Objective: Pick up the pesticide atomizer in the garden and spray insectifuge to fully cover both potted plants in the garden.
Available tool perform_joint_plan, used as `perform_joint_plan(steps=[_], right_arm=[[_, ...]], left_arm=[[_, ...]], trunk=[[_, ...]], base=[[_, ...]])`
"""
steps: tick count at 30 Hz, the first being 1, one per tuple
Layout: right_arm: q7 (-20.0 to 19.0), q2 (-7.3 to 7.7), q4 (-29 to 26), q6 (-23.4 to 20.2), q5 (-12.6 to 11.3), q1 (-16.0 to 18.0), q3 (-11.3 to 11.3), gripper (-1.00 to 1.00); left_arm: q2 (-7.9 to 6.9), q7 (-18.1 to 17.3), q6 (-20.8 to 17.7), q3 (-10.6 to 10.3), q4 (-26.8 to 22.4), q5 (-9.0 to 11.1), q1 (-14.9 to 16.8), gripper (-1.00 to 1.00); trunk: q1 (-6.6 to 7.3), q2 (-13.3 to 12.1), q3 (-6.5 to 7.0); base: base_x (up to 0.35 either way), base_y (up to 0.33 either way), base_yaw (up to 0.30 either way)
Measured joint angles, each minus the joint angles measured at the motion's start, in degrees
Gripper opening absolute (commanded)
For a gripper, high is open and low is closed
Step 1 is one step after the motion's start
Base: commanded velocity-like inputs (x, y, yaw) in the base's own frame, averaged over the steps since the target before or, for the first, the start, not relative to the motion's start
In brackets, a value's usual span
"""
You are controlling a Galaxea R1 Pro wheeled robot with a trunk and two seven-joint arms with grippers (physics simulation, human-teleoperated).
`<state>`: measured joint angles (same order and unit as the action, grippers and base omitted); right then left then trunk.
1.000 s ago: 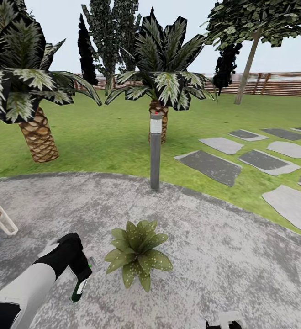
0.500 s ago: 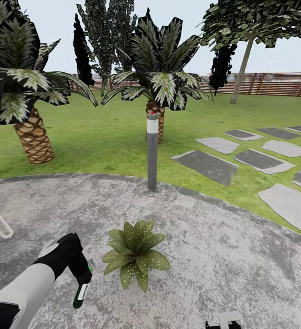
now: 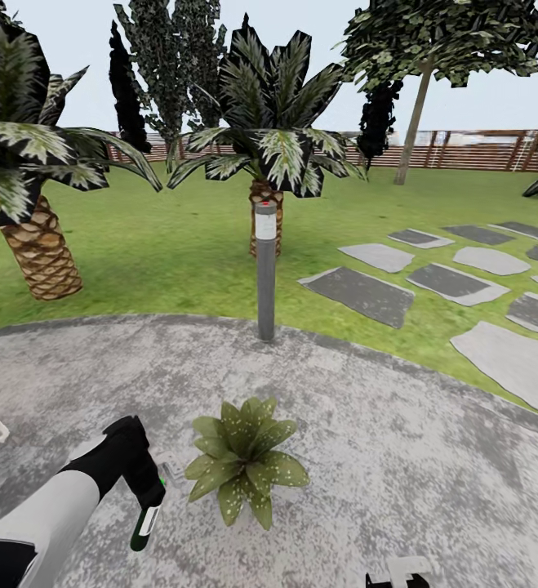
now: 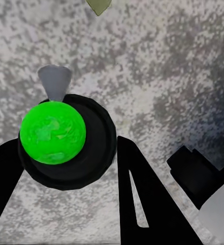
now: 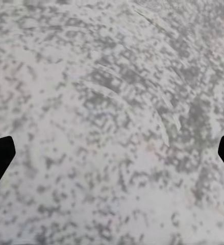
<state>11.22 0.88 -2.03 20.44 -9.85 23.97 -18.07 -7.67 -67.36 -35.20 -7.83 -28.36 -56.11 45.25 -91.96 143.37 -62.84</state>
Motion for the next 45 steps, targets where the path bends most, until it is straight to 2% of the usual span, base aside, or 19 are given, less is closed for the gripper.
perform_joint_plan(steps=[12,19,27,30,32,35,38,40,45], right_arm=[[0.0,0.0,0.0,-0.1,-0.1,0.0,0.1,1.0],[0.0,-0.01,0.0,0.0,-0.1,0.0,0.1,1.0],[0.0,0.08,0.0,0.0,-0.1,0.0,0.1,1.0],[0.0,0.06,0.0,0.0,-0.1,0.0,0.1,1.0],[0.0,0.05,0.0,0.0,0.0,0.0,0.1,1.0],[-0.2,0.28,0.2,0.0,0.2,0.0,0.0,1.0],[-0.2,0.34,0.2,-0.1,0.2,0.0,-0.1,1.0],[-0.2,0.35,0.2,-0.1,0.2,0.0,0.0,1.0],[-0.1,0.35,0.2,-0.1,0.1,0.0,0.0,1.0]], left_arm=[[-0.01,0.2,-0.1,0.1,0.0,-0.4,0.0,-1.0],[0.05,0.2,-0.2,0.2,0.0,-0.4,0.0,-1.0],[-0.1,0.3,-0.1,0.0,0.0,-0.4,-0.1,-1.0],[-0.42,0.4,-0.1,0.0,0.1,-1.5,-0.2,-1.0],[-0.93,0.5,-0.1,0.2,0.4,-3.0,-1.0,-1.0],[-1.66,0.5,0.0,0.3,0.9,-3.7,-2.4,-1.0],[-2.65,0.5,0.0,0.2,1.0,-3.7,-3.0,-1.0],[-2.65,0.6,-0.1,0.3,1.0,-3.7,-4.1,-1.0],[-2.16,0.7,-0.1,0.6,0.3,-3.7,-4.4,-1.0]], trunk=[[-0.03,0.0,0.32],[0.0,0.0,0.35],[-0.01,0.0,0.5],[-0.01,0.0,0.59],[-0.01,0.0,0.6],[-0.01,0.0,0.61],[-0.01,0.0,0.61],[-0.01,0.0,0.6],[0.0,0.0,0.61]], base=[[-0.065,0.285,-0.272],[0.044,0.077,-0.022],[0.01,0.008,-0.235],[0.0,0.0,-0.146],[0.0,0.0,-0.019],[0.0,0.0,-0.004],[0.0,0.0,0.0],[0.009,0.024,0.0],[0.053,0.125,0.0]])
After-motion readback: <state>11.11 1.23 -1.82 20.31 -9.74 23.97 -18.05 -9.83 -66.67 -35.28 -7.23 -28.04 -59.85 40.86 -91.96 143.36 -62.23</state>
